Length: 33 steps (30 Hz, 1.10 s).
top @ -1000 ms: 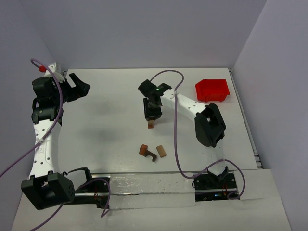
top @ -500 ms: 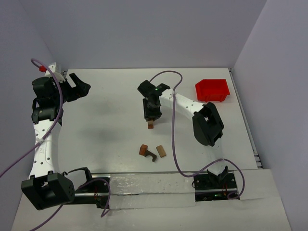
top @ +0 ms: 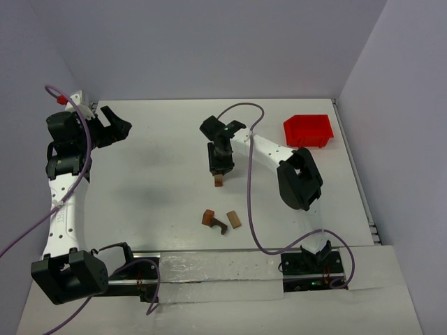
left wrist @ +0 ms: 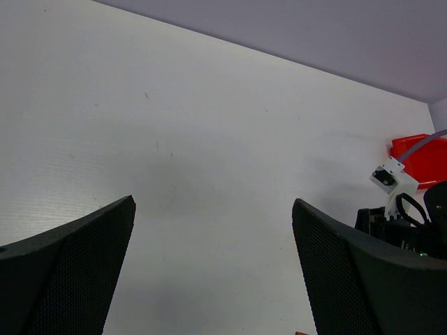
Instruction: Build the wood block tower
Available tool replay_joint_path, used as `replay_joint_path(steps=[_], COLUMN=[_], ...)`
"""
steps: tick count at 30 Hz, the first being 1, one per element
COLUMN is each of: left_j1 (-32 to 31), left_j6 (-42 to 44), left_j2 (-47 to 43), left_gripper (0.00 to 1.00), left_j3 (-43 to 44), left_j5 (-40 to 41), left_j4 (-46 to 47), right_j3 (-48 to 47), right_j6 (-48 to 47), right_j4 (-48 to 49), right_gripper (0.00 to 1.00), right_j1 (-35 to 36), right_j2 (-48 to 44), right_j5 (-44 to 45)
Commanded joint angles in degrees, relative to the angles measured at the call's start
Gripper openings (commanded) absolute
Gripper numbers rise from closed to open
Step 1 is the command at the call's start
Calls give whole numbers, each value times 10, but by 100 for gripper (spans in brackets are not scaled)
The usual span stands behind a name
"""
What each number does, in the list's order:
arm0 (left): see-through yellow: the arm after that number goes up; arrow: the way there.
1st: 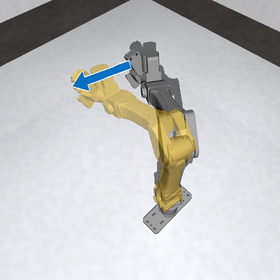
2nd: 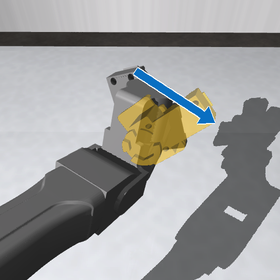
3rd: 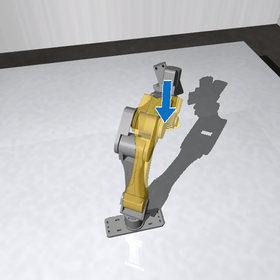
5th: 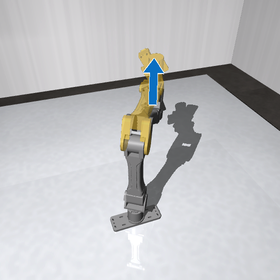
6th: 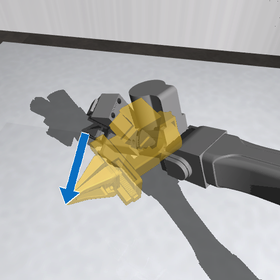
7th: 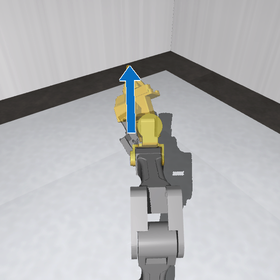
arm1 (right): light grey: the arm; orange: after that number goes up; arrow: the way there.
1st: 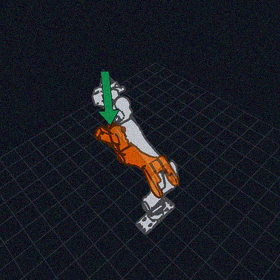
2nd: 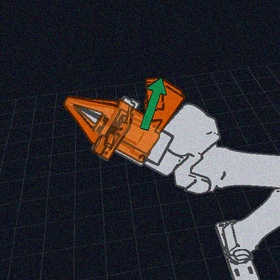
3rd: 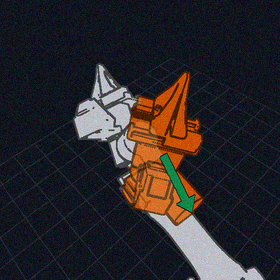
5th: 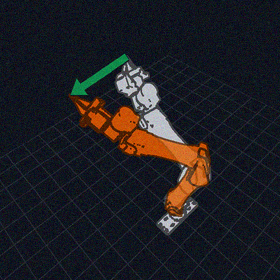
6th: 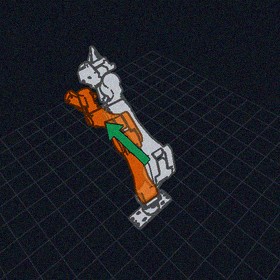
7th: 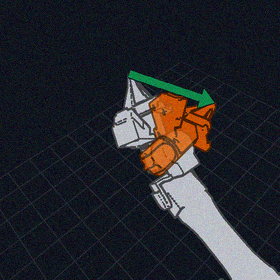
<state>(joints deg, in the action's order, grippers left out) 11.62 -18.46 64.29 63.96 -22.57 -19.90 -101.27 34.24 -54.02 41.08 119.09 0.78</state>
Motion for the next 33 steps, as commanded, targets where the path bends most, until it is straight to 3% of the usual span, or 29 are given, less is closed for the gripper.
replay_joint_path(steps=[1, 14, 33], left_j1=[2, 1, 1], left_j6=[4, 5, 5], left_j2=[-10, -13, -12], left_gripper=[99, 99, 99], left_j3=[-2, -4, -6], left_j5=[-11, -12, -14], left_j4=[28, 28, 30], right_j3=[-29, -27, -31], right_j6=[2, -2, -2], right_j4=[-7, -7, -6], right_gripper=[16, 26, 28], right_j1=[-8, -12, -11], right_j2=[4, 6, 11], right_j5=[4, 1, -4])
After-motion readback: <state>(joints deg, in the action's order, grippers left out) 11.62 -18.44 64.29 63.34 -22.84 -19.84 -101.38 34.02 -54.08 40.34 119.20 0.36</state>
